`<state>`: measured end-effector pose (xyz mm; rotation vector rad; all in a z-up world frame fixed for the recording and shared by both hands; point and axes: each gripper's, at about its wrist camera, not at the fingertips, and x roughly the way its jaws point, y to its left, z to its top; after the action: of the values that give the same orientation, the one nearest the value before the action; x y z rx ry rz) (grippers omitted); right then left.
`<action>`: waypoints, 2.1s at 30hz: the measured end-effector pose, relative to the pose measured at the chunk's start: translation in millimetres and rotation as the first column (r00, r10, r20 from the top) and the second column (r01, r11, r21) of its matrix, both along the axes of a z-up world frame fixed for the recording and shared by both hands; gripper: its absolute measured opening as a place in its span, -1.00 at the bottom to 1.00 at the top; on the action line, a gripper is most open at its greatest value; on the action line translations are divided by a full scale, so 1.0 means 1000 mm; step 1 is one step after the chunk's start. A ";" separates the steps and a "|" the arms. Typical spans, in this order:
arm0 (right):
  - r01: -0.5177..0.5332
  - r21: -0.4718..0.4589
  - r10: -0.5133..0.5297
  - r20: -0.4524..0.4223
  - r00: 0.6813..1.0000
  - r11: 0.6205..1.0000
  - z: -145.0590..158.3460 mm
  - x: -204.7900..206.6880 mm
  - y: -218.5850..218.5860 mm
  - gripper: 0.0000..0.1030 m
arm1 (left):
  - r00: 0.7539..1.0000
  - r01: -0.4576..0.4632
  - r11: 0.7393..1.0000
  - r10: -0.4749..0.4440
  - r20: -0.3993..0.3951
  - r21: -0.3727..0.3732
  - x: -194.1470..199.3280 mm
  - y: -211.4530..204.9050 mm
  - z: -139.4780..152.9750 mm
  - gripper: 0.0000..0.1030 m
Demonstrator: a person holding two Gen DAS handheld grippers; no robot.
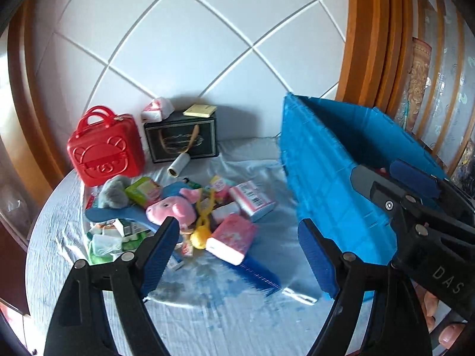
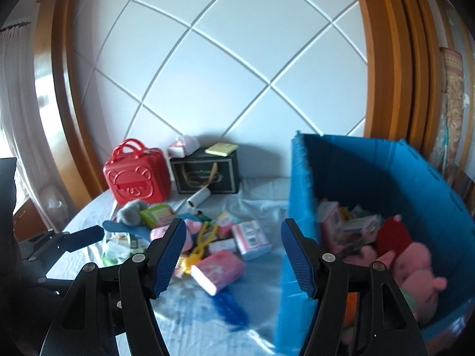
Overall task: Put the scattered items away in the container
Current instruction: 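Move both tools back from the crate to the pile, then grasp a white wet-wipe pack with left tool while right tool grasps a toothpaste-style box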
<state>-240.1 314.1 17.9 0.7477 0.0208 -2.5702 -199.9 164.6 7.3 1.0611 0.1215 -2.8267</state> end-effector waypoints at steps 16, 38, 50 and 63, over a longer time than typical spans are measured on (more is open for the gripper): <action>-0.040 0.098 0.023 0.169 0.985 0.994 -0.088 -0.006 -0.101 0.30 | 0.983 -0.169 0.985 0.167 0.083 0.019 0.016 -0.137 -0.088 0.59; -0.216 0.120 0.147 0.424 0.894 0.969 -0.212 -0.062 -0.155 0.30 | 0.821 -0.517 0.856 0.496 0.283 -0.001 0.057 -0.266 -0.199 0.59; -0.098 0.167 0.002 0.496 0.868 0.981 -0.255 -0.051 -0.206 0.30 | 0.908 -0.252 0.966 0.218 0.358 0.050 -0.030 -0.287 -0.255 0.59; -0.084 0.218 -0.036 0.496 0.868 0.972 -0.302 -0.084 -0.243 0.30 | 0.930 -0.103 0.989 0.057 0.363 0.108 -0.081 -0.266 -0.309 0.61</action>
<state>-323.9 71.3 -283.8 1.4724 0.1706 -2.2963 -280.8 -101.3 -301.9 1.5422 0.3027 -2.5280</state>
